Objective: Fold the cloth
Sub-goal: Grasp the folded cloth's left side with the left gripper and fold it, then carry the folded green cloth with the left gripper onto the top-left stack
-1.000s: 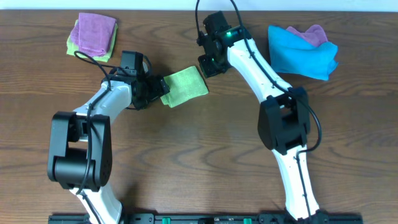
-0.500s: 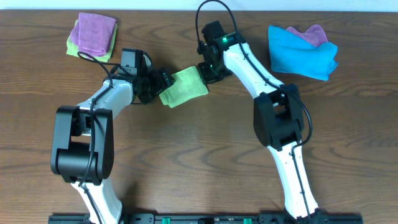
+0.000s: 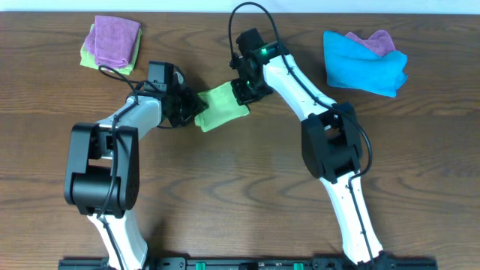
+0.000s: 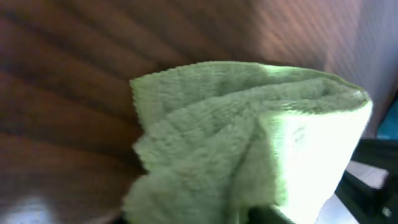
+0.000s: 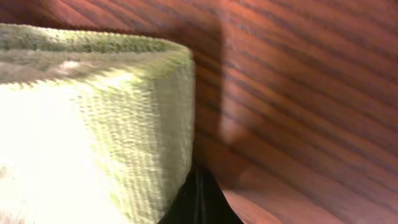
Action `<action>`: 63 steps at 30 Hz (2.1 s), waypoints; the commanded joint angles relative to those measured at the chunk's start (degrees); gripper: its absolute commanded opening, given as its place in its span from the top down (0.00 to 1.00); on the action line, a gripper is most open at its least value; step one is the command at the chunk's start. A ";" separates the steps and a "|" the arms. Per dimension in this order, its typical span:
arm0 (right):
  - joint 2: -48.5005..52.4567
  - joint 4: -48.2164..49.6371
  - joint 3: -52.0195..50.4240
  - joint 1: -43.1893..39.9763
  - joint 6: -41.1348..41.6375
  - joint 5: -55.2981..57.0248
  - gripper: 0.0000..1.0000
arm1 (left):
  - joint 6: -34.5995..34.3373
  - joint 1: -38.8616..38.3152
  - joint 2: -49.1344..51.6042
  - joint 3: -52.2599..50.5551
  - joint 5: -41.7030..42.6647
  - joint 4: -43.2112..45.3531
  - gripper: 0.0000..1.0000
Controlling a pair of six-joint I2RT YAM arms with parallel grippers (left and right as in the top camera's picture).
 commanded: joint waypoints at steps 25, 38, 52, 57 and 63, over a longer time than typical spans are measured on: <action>-1.03 -22.49 20.55 -6.01 -1.29 4.39 0.99 | -11.19 20.00 -8.28 24.85 -7.08 6.05 0.94; -1.03 -24.90 25.70 -5.38 -1.33 4.39 0.98 | -44.54 22.34 -0.17 24.81 -11.76 19.02 0.94; -1.03 -24.20 25.70 -5.31 -2.89 4.39 0.98 | -48.22 21.70 5.25 24.74 -15.52 19.12 0.94; -1.03 -24.17 25.70 -5.27 -3.02 4.39 0.98 | -48.15 21.73 6.95 24.72 -15.74 18.34 0.94; -1.03 -24.20 25.70 -5.27 -3.02 4.39 0.98 | -47.58 21.88 8.98 24.65 -15.78 13.62 0.94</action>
